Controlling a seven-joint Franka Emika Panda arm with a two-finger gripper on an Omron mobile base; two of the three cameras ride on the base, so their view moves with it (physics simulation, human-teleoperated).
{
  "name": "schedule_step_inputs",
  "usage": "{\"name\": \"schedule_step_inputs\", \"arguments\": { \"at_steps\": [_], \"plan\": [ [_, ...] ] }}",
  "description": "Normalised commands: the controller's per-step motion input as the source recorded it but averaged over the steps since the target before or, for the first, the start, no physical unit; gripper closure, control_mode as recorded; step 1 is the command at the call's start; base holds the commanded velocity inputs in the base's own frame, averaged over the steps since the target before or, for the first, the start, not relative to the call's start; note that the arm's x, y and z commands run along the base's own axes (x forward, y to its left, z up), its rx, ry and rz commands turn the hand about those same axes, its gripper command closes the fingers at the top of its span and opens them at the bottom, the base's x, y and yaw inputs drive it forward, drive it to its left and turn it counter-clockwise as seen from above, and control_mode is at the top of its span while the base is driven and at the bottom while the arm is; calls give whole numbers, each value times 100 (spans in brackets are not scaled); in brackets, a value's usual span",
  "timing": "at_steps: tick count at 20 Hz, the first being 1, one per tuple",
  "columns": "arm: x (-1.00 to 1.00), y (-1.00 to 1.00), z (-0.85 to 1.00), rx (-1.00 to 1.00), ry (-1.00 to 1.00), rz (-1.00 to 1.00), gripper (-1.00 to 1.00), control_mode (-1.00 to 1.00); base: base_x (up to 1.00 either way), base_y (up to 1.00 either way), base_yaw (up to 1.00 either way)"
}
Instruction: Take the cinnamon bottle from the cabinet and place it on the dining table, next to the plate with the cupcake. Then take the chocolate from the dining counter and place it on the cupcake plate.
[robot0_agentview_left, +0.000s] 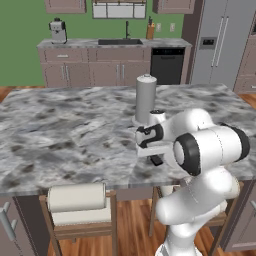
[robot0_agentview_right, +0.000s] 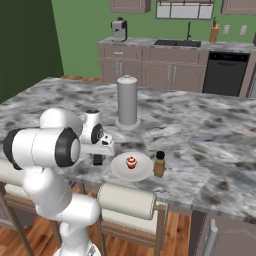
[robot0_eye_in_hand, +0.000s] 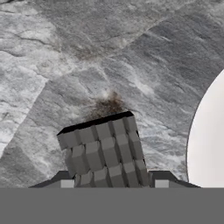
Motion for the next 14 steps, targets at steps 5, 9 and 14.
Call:
{"name": "schedule_step_inputs", "arguments": {
  "at_steps": [5, 9, 14],
  "plan": [
    [-46, -31, 21, 0, -5, -1, 100, -100, 0, 0, 0],
    [-38, -31, 18, 2, 0, -1, 100, -100, 0, 0, 0],
    [-13, -35, 26, 0, 3, 0, 100, -100, 0, 0, 0]
  ]
}}
